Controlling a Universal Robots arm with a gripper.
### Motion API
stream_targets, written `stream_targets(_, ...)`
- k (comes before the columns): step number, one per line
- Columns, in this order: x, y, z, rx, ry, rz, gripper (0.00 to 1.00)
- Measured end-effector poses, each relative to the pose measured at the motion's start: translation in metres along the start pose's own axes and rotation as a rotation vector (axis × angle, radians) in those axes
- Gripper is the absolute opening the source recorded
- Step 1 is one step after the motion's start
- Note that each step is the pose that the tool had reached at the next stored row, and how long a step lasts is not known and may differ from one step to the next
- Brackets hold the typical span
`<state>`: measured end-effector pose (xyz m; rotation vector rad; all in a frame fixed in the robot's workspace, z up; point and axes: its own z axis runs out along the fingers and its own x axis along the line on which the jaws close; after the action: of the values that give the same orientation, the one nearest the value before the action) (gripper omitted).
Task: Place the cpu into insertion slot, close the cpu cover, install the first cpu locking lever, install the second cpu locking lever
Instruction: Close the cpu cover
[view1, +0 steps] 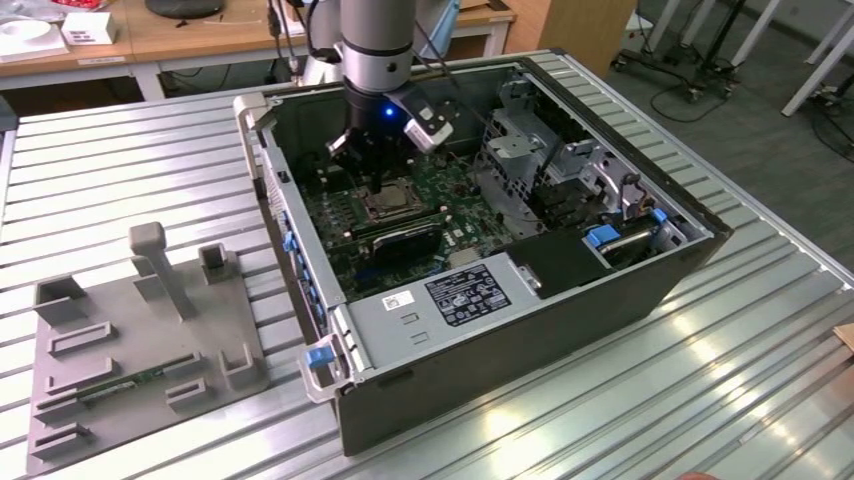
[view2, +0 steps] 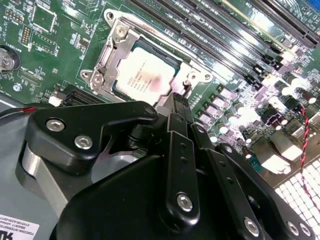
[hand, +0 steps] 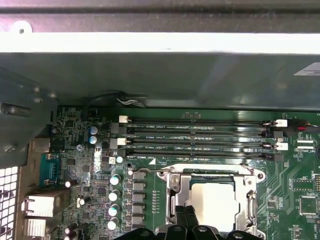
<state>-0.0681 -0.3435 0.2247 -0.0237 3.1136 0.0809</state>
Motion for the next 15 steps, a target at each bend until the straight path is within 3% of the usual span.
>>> stream_targets(4, -0.0048, 0.0, 0.0002, -0.0002, -0.0001, 0.0, 0.1)
stream_targets(11, -0.0193, -0.0003, 0.0006, -0.0001, 0.0, 0.0, 0.1)
stream_targets(15, -0.0204, -0.0003, 0.0006, -0.0002, -0.0001, 0.0, 0.1)
